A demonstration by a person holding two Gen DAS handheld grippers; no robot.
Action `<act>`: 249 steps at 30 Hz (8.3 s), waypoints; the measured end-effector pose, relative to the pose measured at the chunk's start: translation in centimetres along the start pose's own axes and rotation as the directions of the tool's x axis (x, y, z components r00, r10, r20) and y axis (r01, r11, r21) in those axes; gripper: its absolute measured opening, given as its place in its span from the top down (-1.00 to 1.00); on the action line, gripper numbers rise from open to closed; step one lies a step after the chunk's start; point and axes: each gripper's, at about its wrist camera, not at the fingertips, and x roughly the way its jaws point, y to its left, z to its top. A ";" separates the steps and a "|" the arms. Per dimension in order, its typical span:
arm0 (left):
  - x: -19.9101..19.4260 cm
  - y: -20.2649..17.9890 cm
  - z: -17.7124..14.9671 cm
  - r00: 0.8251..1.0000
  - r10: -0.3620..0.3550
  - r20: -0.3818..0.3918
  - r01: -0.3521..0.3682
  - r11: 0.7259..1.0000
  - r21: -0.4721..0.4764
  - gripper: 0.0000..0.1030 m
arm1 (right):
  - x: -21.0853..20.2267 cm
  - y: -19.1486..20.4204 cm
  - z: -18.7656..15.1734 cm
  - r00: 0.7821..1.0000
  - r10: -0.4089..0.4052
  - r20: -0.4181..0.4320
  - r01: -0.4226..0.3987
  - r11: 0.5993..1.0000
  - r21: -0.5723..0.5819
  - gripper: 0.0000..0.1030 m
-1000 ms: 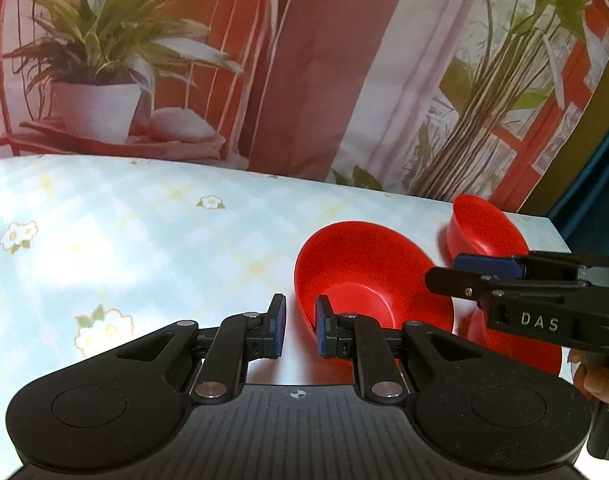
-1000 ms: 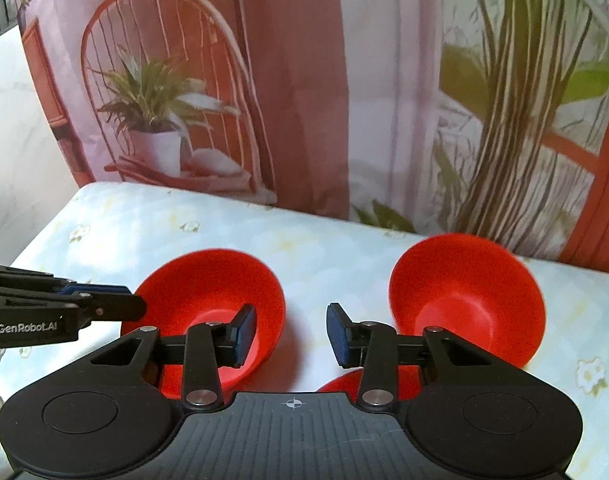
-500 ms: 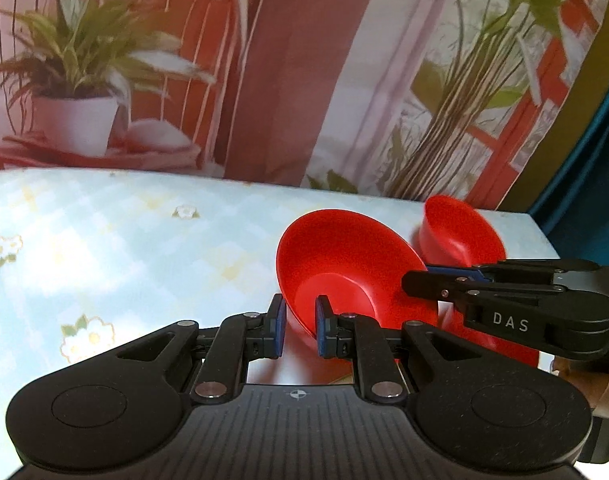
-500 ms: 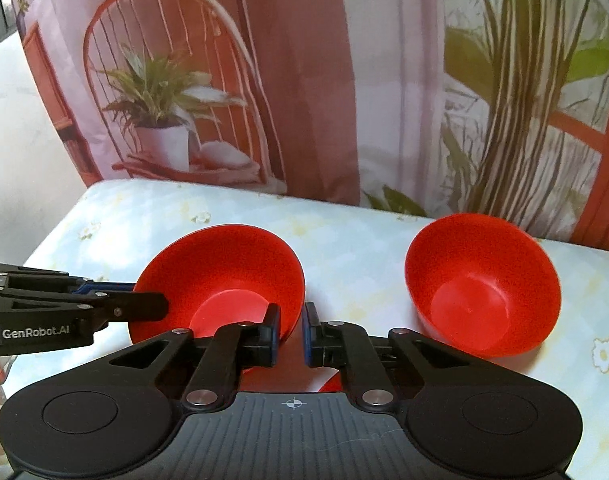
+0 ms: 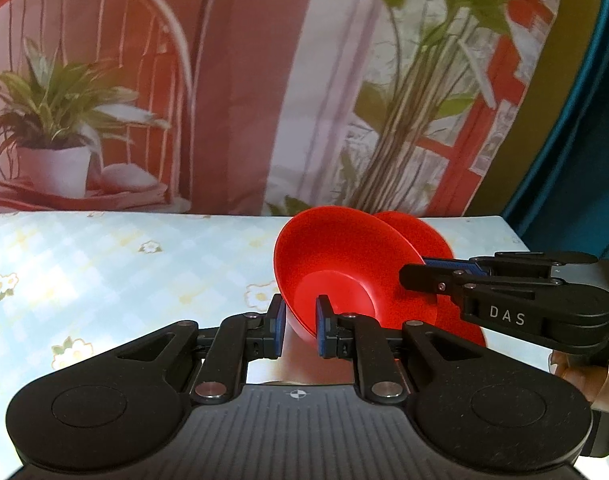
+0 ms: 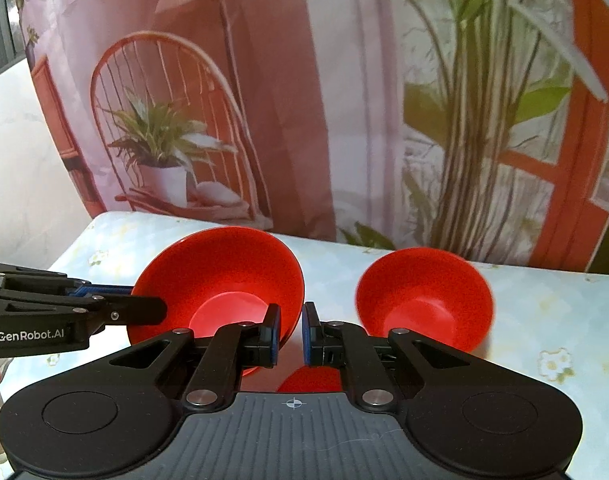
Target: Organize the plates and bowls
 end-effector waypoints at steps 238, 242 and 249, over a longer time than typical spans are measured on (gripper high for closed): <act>4.2 -6.4 -1.6 0.987 -0.051 -0.152 0.057 0.998 0.033 0.70 | -4.5 -6.0 -6.0 0.996 -0.089 -0.033 0.092 0.987 0.129 0.76; 4.4 -6.3 -1.8 0.984 -0.063 -0.165 0.068 0.997 0.023 0.69 | -4.4 -6.1 -5.9 0.994 -0.097 -0.039 0.102 0.987 0.124 0.76; 4.8 -6.3 -2.2 0.982 -0.065 -0.175 0.069 0.997 0.020 0.68 | -4.4 -5.9 -5.9 0.992 -0.120 -0.042 0.124 0.986 0.107 0.61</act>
